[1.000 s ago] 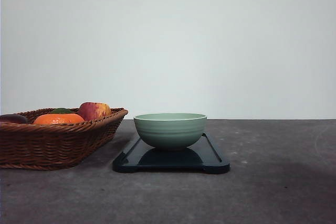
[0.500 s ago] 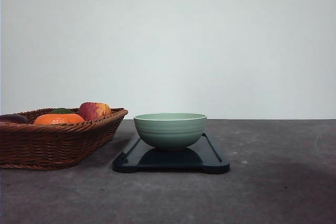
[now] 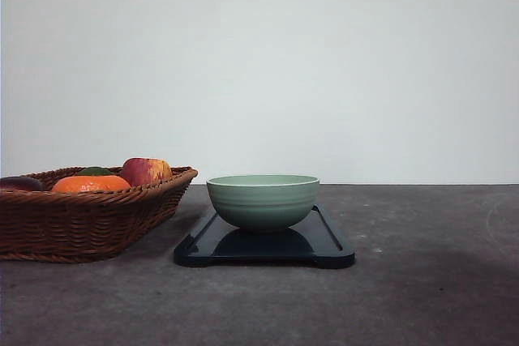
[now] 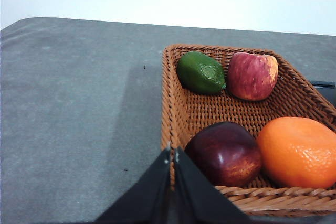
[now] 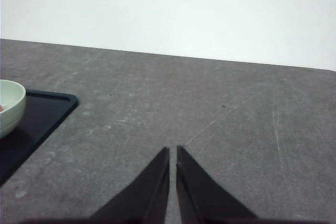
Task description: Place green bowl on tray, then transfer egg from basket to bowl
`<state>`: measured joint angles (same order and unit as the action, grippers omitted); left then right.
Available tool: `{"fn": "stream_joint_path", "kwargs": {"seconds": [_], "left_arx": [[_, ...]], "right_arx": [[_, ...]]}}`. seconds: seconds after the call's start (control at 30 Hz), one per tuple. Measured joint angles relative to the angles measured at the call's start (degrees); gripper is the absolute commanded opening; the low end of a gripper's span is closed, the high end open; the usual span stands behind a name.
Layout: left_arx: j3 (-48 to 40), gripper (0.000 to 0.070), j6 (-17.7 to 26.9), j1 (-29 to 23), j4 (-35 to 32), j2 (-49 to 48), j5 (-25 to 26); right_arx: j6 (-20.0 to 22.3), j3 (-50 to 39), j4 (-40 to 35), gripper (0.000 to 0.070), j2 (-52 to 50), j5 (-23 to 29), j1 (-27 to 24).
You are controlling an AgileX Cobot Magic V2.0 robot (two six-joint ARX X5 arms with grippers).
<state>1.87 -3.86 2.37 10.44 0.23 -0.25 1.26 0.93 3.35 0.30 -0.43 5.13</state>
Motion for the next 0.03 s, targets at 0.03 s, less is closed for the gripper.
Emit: {"fn": "stream_joint_path", "kwargs": {"seconds": [0.03], "left_arx": [[0.0,0.0,0.0,0.0,0.0,0.0,0.0]], "right_arx": [[0.0,0.0,-0.02,0.0016,0.0,0.02,0.0]]}}
